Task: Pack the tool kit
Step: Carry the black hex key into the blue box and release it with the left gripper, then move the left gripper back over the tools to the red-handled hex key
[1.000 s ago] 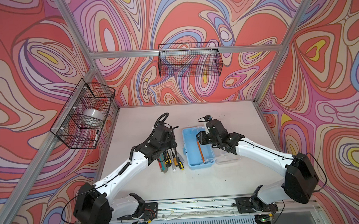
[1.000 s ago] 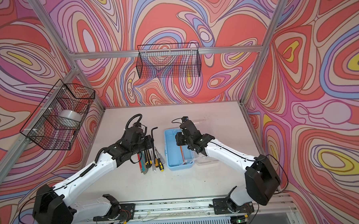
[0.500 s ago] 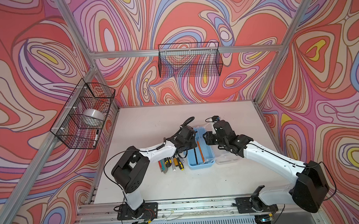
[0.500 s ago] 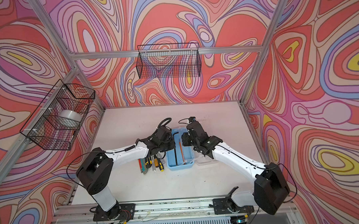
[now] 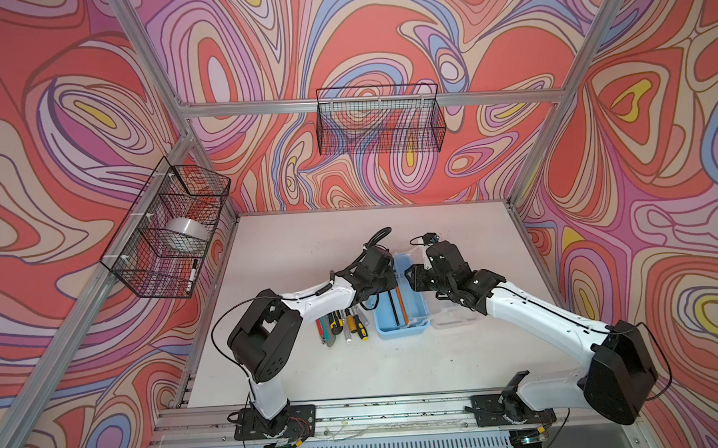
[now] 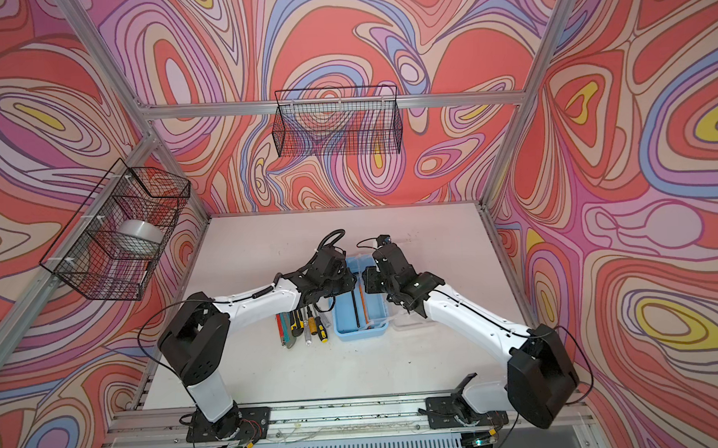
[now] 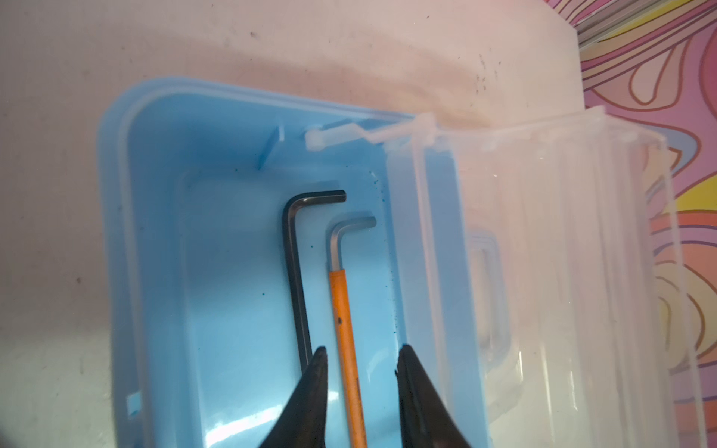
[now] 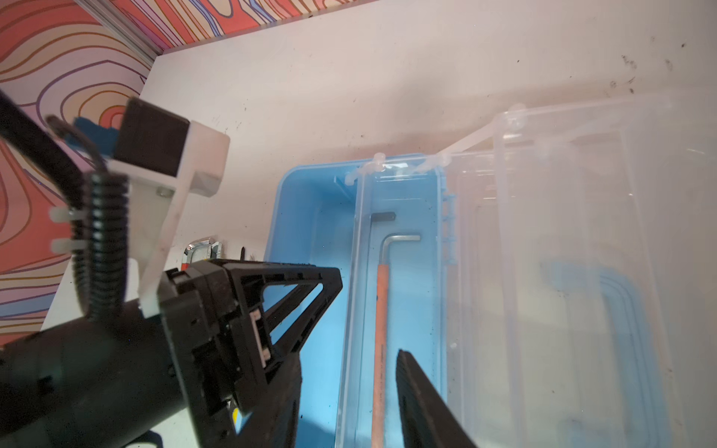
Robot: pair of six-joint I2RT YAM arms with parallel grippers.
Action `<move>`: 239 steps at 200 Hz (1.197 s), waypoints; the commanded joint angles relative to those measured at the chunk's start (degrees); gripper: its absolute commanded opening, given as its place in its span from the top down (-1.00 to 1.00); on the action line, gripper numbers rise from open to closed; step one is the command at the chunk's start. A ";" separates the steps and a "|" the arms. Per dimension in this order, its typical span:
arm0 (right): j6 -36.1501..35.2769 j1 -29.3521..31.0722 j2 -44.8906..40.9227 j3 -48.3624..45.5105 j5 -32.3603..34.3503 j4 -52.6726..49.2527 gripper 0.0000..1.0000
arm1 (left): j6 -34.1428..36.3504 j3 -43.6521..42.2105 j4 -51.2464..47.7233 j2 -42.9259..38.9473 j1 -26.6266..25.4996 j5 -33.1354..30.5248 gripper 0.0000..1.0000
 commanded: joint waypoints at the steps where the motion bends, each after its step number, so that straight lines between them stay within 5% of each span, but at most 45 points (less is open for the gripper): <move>1: -0.68 -0.30 0.41 2.52 -0.62 -0.86 0.15 | 2.74 2.73 -1.73 -0.62 -0.18 -0.44 0.35; 25: -0.85 -0.30 -0.49 2.62 -0.75 -0.67 0.16 | 5.48 2.66 -3.50 -3.64 -0.22 -1.96 0.30; 67: -2.10 0.00 0.74 3.45 -5.75 -0.69 0.10 | 13.46 -3.68 -9.71 -16.68 0.11 -12.63 -0.16; 126: -1.26 7.16 3.95 3.88 -5.39 1.56 -0.03 | 15.46 -18.21 -22.08 -32.52 8.99 -15.55 -0.21; 175: 0.46 10.71 8.44 5.49 -5.66 3.23 0.12 | 12.79 -28.67 -23.79 -42.54 16.32 -18.07 -0.15; 239: 1.57 10.80 10.66 5.79 -5.42 4.04 0.13 | 11.70 -34.21 -16.94 -37.95 22.53 -10.46 0.00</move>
